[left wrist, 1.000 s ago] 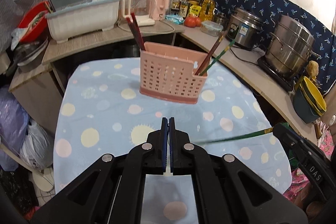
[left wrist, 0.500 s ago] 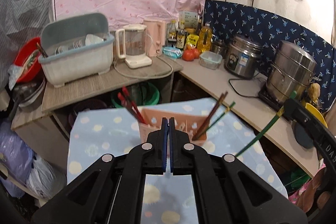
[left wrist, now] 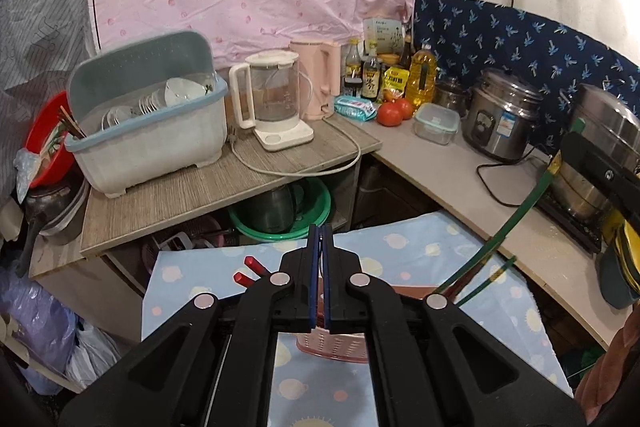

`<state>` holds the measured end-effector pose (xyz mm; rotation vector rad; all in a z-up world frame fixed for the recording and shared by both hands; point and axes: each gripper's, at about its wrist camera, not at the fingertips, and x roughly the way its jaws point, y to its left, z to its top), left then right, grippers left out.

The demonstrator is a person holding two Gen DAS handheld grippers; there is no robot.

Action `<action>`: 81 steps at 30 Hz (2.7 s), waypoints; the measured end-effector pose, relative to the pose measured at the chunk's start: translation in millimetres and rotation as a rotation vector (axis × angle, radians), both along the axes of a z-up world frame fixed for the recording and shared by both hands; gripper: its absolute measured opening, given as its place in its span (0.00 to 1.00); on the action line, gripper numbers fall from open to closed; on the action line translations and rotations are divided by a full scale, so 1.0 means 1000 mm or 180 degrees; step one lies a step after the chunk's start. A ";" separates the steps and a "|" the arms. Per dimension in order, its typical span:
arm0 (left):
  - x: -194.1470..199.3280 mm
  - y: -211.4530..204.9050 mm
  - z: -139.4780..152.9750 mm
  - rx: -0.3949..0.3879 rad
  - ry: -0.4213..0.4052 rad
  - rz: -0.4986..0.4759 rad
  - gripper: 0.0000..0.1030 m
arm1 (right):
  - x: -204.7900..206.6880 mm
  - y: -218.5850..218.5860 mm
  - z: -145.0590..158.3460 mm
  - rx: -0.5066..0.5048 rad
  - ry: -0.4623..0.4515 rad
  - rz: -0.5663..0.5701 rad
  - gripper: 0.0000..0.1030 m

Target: Organize utensils

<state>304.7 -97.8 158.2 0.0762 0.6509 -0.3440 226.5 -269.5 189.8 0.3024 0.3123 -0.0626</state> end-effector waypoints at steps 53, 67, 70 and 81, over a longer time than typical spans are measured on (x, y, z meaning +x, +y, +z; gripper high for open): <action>-0.153 0.003 -0.085 0.0270 0.0282 0.0025 0.70 | -0.144 0.041 -0.132 -0.0229 0.1195 -0.0081 0.47; -0.168 0.021 -0.103 0.0334 0.0325 0.0262 0.89 | -0.165 0.046 -0.141 -0.0454 0.1292 -0.0251 0.74; -0.167 0.024 -0.105 0.0316 0.0355 0.0300 0.92 | -0.165 0.041 -0.143 -0.0366 0.1316 -0.0215 0.84; -0.172 0.023 -0.108 0.0467 0.0312 0.0342 0.93 | -0.169 0.043 -0.143 -0.0433 0.1314 -0.0268 0.94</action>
